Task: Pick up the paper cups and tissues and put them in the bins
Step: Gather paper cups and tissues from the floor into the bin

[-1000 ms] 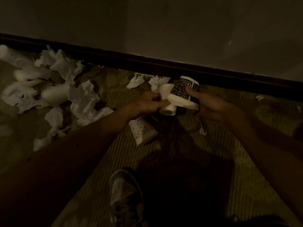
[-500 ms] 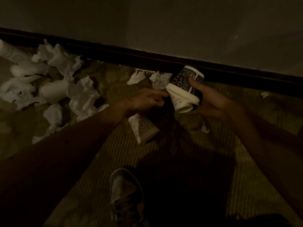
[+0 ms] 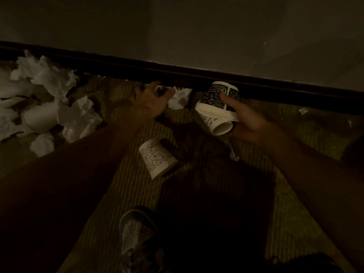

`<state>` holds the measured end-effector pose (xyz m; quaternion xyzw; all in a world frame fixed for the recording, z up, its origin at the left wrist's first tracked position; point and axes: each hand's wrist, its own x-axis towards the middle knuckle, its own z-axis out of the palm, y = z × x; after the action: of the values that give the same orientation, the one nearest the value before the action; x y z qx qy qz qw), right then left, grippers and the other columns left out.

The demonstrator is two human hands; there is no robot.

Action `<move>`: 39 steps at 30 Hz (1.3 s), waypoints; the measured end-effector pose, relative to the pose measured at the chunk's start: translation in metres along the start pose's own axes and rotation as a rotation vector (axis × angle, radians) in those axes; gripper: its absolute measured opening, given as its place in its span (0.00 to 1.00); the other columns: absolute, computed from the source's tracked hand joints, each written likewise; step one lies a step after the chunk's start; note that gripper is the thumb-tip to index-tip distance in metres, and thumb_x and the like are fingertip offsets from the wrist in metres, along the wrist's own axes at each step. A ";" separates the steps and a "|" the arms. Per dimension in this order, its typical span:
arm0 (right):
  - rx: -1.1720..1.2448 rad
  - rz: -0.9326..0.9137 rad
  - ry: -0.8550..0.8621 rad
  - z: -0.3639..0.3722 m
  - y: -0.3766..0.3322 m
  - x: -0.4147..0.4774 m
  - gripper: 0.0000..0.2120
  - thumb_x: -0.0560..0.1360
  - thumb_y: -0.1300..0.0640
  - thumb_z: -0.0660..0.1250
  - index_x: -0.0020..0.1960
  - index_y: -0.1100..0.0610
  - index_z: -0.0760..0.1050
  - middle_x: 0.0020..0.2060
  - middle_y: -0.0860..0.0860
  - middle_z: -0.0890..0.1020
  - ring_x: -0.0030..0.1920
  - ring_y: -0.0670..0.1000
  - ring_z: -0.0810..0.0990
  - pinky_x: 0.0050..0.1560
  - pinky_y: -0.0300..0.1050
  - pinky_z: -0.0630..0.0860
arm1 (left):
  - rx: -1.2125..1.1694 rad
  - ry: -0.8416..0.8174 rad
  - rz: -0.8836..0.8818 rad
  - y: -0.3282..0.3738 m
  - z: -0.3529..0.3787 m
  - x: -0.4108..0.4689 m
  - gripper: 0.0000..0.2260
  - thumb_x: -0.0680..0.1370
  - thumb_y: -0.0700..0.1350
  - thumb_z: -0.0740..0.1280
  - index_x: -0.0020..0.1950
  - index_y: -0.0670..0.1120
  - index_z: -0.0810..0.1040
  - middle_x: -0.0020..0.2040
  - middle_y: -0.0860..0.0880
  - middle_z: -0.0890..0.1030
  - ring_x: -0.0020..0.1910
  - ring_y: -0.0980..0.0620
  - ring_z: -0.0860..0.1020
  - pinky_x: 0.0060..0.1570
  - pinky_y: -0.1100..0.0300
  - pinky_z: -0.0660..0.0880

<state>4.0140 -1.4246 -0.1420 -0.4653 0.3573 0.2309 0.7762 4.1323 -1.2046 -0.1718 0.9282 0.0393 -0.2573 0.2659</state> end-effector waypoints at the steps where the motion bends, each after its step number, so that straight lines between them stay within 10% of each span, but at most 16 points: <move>1: 0.017 -0.002 0.009 -0.003 -0.001 -0.001 0.13 0.77 0.46 0.66 0.54 0.54 0.79 0.49 0.53 0.85 0.48 0.53 0.84 0.50 0.49 0.80 | 0.040 0.027 0.017 0.003 0.007 0.000 0.33 0.72 0.71 0.60 0.74 0.58 0.64 0.77 0.41 0.57 0.75 0.36 0.56 0.71 0.39 0.57; 14: 0.093 -0.026 0.060 -0.038 0.000 -0.019 0.12 0.78 0.48 0.64 0.54 0.55 0.78 0.43 0.52 0.86 0.41 0.50 0.85 0.40 0.44 0.82 | 0.417 0.198 0.604 0.021 0.054 0.008 0.14 0.82 0.48 0.62 0.64 0.45 0.79 0.61 0.39 0.79 0.61 0.39 0.73 0.66 0.50 0.63; 21: 0.054 -0.034 0.103 -0.041 -0.002 -0.026 0.16 0.77 0.47 0.66 0.60 0.55 0.77 0.55 0.55 0.83 0.52 0.54 0.83 0.54 0.52 0.78 | 0.321 0.018 0.441 0.027 0.053 -0.019 0.15 0.83 0.51 0.60 0.65 0.47 0.78 0.63 0.42 0.78 0.61 0.43 0.76 0.62 0.50 0.72; 29: 0.067 -0.085 0.106 -0.055 -0.011 -0.047 0.16 0.77 0.47 0.65 0.60 0.55 0.77 0.56 0.55 0.83 0.55 0.55 0.83 0.52 0.51 0.80 | 0.073 -0.177 0.411 0.054 0.063 -0.062 0.05 0.79 0.46 0.67 0.49 0.45 0.80 0.46 0.46 0.80 0.34 0.59 0.74 0.26 0.71 0.66; 39: -0.049 -0.045 0.279 -0.118 0.006 -0.088 0.20 0.76 0.44 0.66 0.62 0.55 0.77 0.55 0.55 0.83 0.50 0.55 0.82 0.50 0.50 0.78 | -0.041 -0.583 0.356 0.079 0.133 -0.124 0.18 0.79 0.42 0.68 0.68 0.42 0.73 0.56 0.43 0.80 0.42 0.56 0.79 0.34 0.67 0.72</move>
<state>3.9134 -1.5285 -0.1142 -0.5193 0.4456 0.1551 0.7125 3.9812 -1.3331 -0.1694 0.8024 -0.1958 -0.4603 0.3254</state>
